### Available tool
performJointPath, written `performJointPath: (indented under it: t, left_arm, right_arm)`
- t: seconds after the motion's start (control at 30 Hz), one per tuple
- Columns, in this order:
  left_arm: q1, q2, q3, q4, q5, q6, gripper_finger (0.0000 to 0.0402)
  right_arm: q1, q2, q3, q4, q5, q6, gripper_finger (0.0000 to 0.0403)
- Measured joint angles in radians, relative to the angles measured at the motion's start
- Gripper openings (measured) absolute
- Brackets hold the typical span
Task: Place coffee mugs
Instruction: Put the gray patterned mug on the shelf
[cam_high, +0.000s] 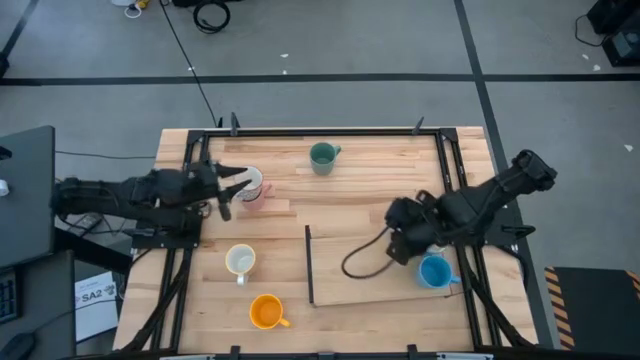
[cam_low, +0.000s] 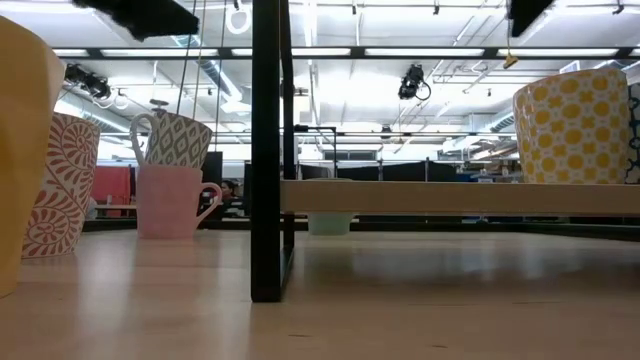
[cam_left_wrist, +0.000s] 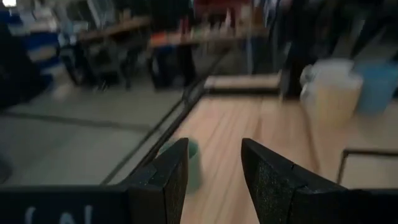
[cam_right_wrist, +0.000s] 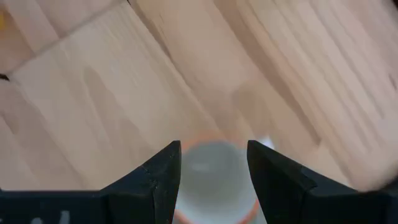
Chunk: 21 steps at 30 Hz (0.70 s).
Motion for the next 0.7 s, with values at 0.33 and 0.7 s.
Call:
performJointPath:
  t: [0.33, 0.7]
  left_arm:
    - [0.023, 0.406, 0.363, -0.528, -0.003, -0.042, 0.0155]
    - [0.123, 0.607, 0.447, -0.771, 0.159, -0.107, 0.0155]
  right_arm:
    - [-0.174, 0.000, 0.000, 0.201, -0.050, -0.342, 0.0190]
    - [-0.261, 0.001, 0.000, 0.259, -0.083, -0.490, 0.0189]
